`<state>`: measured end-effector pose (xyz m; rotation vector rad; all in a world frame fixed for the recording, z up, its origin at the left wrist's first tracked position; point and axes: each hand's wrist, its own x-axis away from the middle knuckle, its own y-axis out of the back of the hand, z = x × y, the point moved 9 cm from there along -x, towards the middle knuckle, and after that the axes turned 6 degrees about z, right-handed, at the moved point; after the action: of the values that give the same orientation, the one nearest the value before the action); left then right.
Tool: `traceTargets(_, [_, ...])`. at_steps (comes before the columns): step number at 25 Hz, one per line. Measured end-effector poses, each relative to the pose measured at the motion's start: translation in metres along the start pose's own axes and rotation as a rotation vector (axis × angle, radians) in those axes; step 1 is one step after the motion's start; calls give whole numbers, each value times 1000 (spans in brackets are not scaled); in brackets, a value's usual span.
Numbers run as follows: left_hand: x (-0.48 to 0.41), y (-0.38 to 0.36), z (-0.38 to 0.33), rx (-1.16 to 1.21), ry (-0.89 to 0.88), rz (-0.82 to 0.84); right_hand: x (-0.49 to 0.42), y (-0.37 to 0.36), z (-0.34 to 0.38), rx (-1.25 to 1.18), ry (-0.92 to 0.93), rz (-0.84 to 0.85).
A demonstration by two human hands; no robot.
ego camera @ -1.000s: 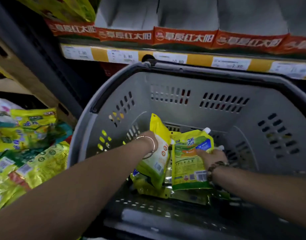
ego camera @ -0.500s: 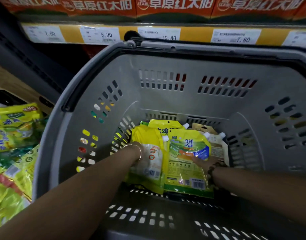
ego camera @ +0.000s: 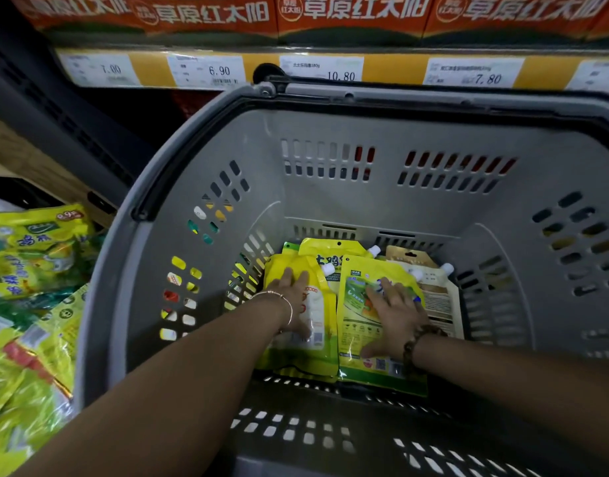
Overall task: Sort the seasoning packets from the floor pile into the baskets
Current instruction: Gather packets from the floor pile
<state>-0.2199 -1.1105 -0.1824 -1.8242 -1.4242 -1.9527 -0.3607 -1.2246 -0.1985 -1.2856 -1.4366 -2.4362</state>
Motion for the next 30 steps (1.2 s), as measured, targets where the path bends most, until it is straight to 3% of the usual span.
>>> traceTargets(4, [3,-12,-9,-158,29,57,8,-8,5,72,22,39])
traceTargets(10, [12,-10,-30,-359,53,-52,11,-24,12,124,-16,129])
traceTargets(14, [19,-4,-34,-353,97,34,10,-27,13,165,-7,97])
traceTargets(18, [35,31,-40,-193,-4,6,11,-18,9,228,14,151])
traceTargets(22, [77,81,-32,15,-37,-185,20,20,18,59,54,97])
traceTargets(25, [130,122,-14,279,-118,-447,40,66,43,-137,81,-80])
traceTargets(30, [227,145,35,660,-255,-836,89,151,121,-362,279,-414])
